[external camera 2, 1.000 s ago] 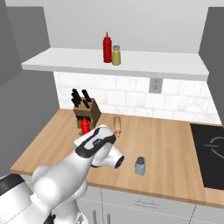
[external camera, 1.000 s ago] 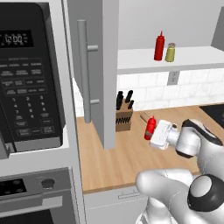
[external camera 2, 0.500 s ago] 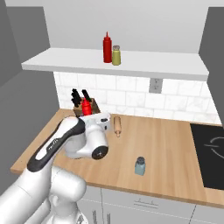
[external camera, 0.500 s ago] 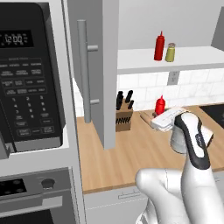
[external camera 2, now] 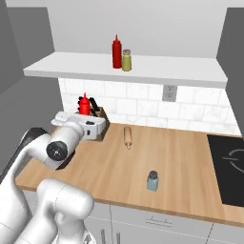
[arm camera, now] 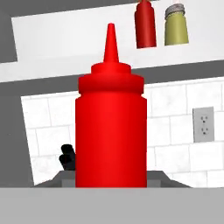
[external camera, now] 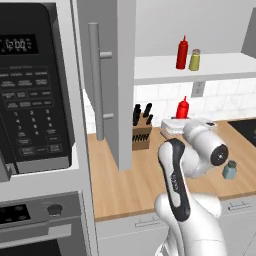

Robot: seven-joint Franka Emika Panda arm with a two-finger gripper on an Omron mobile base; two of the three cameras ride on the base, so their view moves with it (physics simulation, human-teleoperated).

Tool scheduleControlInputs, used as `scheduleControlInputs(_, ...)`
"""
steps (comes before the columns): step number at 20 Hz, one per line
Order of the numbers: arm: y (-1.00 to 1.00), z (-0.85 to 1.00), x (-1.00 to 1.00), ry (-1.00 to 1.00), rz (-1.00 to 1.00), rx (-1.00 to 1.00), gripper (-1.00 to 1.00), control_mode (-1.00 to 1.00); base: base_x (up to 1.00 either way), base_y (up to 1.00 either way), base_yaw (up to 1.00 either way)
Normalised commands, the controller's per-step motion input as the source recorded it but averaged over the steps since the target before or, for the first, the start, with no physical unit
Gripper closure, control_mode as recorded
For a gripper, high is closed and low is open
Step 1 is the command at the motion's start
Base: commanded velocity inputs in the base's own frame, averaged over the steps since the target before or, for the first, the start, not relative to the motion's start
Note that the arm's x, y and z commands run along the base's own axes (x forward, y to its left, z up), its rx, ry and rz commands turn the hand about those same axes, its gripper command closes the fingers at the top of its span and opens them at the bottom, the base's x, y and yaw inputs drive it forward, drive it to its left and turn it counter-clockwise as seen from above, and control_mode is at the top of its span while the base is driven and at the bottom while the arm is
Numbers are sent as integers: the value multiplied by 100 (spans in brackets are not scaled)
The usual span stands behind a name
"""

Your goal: Put the shaker and condiment bottle from the counter next to their counterparts in the cabinet.

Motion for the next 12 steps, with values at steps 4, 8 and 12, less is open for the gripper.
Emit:
scheduleControlInputs(4,-41,86,-73,15,-22,15,100,-100,0,0,0)
scheduleControlInputs(8,-33,98,-57,21,-14,8,100,-100,0,0,0)
scheduleControlInputs(12,-6,79,-87,16,-13,2,100,-100,0,0,0)
